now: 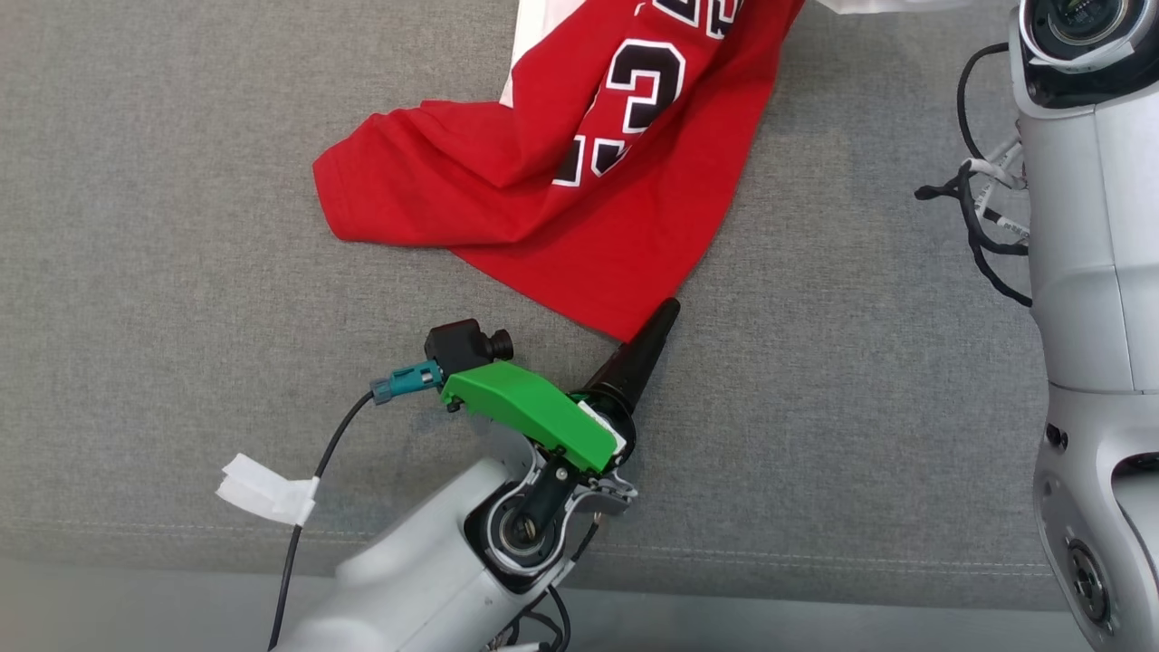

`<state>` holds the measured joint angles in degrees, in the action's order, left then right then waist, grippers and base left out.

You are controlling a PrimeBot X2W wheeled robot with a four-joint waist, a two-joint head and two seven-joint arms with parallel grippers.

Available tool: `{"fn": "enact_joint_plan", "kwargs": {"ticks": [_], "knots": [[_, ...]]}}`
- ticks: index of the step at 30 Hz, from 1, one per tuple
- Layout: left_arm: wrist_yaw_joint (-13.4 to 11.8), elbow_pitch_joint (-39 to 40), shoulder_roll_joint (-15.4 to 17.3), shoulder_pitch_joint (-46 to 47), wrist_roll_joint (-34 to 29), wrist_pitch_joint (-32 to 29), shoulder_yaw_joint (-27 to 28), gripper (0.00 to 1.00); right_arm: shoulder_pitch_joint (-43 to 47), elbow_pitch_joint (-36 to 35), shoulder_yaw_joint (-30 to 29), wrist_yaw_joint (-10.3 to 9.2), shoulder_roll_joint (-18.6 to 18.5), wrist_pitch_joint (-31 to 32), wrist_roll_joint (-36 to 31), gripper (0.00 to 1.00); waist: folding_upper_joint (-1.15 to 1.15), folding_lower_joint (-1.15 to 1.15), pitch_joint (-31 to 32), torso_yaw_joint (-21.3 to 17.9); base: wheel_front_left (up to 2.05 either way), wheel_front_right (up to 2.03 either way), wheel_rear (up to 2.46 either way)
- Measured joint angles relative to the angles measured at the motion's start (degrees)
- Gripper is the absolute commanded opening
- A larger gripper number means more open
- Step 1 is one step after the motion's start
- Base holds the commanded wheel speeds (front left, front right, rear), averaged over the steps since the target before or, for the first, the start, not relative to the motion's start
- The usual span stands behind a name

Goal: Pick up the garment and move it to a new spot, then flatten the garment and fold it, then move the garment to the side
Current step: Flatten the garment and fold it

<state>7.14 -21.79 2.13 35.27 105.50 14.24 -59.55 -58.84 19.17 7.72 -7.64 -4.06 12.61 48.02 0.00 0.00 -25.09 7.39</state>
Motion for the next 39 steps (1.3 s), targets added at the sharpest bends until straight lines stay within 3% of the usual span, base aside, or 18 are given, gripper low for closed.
{"fn": "enact_joint_plan", "kwargs": {"ticks": [12,26,39], "knots": [[0.0,-2.18,-1.67,0.02,-3.35,-0.07,5.89,0.0,4.55,-1.42,-3.55,0.0,0.03,-0.98,-0.05,0.0,0.0,0.0,0.02,0.63,0.0,0.0,0.0],[0.45,-5.78,-2.4,0.31,-10.72,-0.01,0.98,0.0,7.94,-3.37,-4.11,0.0,0.08,-1.57,0.94,0.0,0.0,0.0,1.48,0.99,0.0,0.0,0.0],[0.44,-11.18,-2.01,0.32,-11.93,0.01,5.26,0.0,10.6,-5.12,-4.25,0.0,0.33,-2.04,3.44,0.0,0.0,0.0,4.06,0.55,0.0,0.0,0.0]]}}
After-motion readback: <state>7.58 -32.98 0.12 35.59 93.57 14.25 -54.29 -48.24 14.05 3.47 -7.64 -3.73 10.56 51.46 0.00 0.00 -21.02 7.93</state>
